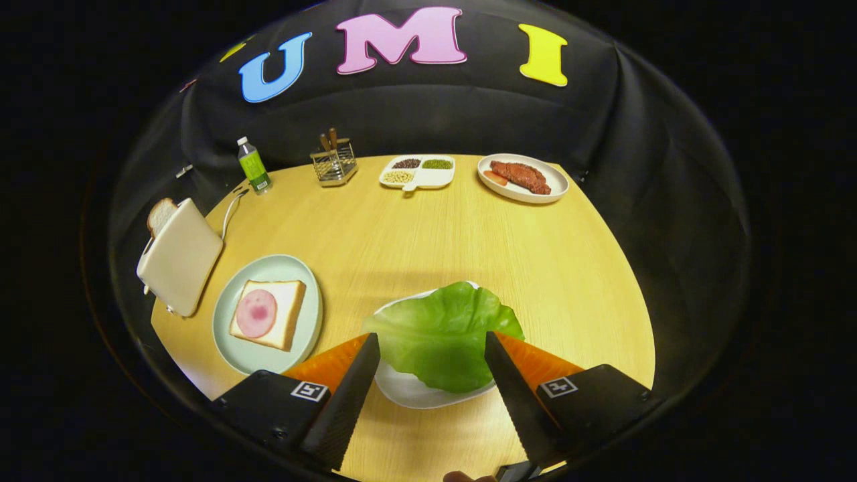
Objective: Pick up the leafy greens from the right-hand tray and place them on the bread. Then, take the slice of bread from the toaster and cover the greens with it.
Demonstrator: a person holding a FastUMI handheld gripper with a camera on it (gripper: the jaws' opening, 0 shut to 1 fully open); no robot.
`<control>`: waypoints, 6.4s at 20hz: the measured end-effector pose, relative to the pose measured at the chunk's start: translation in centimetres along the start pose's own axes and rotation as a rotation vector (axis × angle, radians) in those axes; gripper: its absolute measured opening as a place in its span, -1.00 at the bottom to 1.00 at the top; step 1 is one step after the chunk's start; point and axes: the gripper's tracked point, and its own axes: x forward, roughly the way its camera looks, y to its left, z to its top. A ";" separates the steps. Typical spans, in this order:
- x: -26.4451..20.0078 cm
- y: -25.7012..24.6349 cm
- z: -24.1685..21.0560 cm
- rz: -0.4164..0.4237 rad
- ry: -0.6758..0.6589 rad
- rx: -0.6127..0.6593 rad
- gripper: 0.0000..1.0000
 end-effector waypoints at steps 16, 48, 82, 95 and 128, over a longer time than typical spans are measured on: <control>4.2 -1.2 -3.0 0.013 0.068 -0.038 0.95; -1.8 -0.6 2.8 0.025 -0.009 0.057 -0.89; -3.1 23.6 5.0 0.230 -0.101 -0.136 -0.89; 0.5 24.7 1.0 0.196 -0.029 -0.181 0.31; -9.9 50.0 13.3 0.453 -0.384 -0.446 0.96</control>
